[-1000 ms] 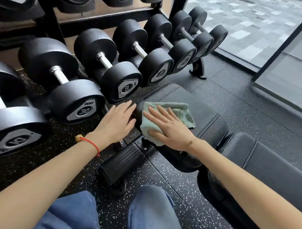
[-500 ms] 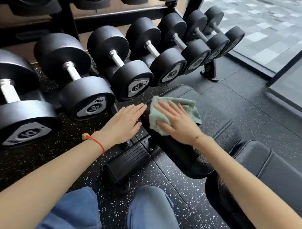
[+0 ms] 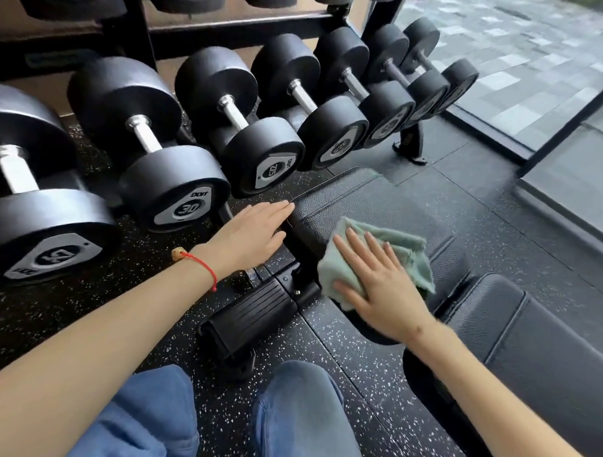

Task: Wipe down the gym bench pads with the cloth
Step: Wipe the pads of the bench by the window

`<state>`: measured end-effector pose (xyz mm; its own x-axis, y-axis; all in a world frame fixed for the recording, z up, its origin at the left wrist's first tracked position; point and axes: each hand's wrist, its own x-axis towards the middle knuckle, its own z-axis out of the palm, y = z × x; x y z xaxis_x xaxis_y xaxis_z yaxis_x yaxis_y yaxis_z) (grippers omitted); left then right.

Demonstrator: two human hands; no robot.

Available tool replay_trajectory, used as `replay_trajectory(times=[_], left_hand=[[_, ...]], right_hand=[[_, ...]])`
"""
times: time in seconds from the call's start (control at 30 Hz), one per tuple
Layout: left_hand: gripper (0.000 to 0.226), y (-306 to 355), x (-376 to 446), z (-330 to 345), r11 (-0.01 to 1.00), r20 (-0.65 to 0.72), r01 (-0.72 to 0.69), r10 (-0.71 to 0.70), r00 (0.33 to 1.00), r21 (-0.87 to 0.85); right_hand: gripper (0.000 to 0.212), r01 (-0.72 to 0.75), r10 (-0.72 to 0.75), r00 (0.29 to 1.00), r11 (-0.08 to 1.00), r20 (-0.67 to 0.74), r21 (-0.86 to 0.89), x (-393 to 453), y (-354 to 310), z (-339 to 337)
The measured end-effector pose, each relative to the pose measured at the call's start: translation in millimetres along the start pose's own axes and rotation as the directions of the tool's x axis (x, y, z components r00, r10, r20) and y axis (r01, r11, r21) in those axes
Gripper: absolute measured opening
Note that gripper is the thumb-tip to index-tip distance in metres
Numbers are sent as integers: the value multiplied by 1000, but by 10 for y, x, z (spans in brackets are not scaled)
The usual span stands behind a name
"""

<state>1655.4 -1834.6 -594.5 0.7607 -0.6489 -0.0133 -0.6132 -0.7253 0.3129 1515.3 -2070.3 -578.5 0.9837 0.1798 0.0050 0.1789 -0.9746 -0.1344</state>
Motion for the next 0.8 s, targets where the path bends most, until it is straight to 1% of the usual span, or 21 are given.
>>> replay_trajectory(times=[0.03,0.1,0.23,0.3,0.4,0.47,0.53,0.6,0.67,0.73,0.8], left_hand=[[56,-4,8,-7,1000,-1,-4,4,1000,-11],[54,0,21,-40,999,-13,-4,4,1000,-48],[55,76,40,-81,999,-87,-4,0,996,-53],[58,120,31,-66,999,-107,-4,-2,994,-54],[59,156,7,-8,998,-118,-34,29,993,-44],[59,166,17,18,997,-119,-74,71,990,-20],[58,170,26,32,995,-129,-101,99,987,-4],[57,184,21,39,994,-143,-109,108,984,-1],[56,206,15,40,994,-150,-107,105,983,-4],[56,222,22,61,994,-149,-106,105,983,0],[57,261,38,90,995,-144,-103,104,984,15]], right_hand=[[69,-19,17,999,998,-31,-60,-98,-37,40],[73,-77,70,995,991,-71,-106,-1,-106,94],[85,-132,124,990,984,-73,-118,714,-383,199],[87,-156,146,984,983,-101,-101,819,-438,226],[84,-133,121,982,988,-147,-73,404,-379,241],[84,-163,140,970,981,-197,-105,-80,-320,237],[84,-197,165,963,971,-212,-136,-487,-261,249],[82,-225,197,962,965,-190,-139,-580,-195,265],[83,-215,195,968,968,-157,-126,-299,-159,212],[87,-187,179,979,978,-93,-88,121,-157,164],[87,-167,162,984,983,-69,-75,312,-148,141]])
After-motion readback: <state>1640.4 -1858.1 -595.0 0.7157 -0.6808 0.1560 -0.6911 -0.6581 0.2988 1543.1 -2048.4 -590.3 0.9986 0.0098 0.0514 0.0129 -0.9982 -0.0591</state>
